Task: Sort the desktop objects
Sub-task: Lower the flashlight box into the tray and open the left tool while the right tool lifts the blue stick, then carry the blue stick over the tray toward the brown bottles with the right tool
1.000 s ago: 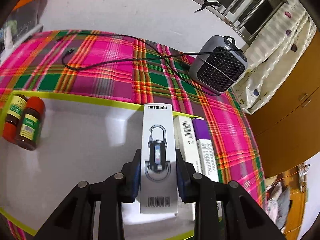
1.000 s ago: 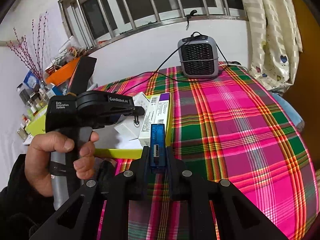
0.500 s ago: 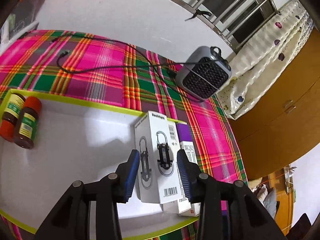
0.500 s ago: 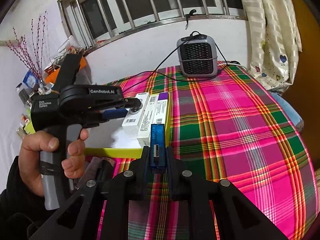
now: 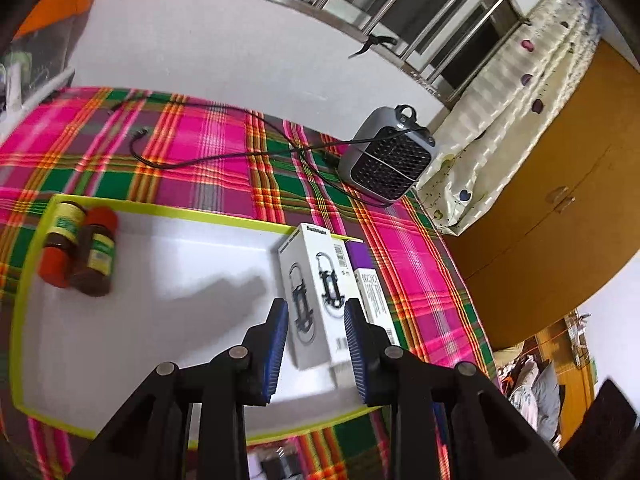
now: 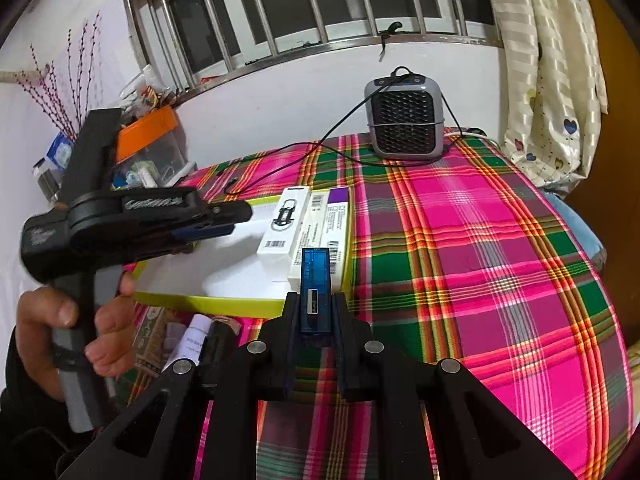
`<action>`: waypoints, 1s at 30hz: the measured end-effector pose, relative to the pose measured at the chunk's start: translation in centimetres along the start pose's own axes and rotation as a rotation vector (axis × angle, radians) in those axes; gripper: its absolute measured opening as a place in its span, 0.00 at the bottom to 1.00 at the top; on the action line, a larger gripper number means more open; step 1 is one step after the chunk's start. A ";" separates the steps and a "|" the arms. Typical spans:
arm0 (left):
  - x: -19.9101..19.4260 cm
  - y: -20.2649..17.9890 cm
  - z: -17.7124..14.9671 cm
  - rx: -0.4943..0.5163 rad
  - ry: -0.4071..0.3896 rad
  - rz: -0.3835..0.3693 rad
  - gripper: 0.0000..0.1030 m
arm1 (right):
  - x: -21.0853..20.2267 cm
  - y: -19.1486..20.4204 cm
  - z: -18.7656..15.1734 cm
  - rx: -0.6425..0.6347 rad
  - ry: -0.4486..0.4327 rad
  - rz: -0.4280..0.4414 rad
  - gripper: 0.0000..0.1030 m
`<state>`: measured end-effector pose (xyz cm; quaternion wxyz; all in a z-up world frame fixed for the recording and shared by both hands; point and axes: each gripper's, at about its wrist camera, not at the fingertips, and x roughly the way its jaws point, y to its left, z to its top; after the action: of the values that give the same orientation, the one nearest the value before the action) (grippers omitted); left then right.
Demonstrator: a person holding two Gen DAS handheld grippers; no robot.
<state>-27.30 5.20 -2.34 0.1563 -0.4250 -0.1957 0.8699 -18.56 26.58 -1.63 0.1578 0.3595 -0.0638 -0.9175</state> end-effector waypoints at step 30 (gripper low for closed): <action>-7.0 7.8 -2.2 0.038 -0.185 0.184 0.28 | 3.5 5.9 0.9 -0.108 0.063 0.056 0.16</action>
<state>-22.22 -4.23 -2.46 0.0653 -0.3562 -0.1528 0.9195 -20.18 19.84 -1.87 0.2043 0.3773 -0.0192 -0.9031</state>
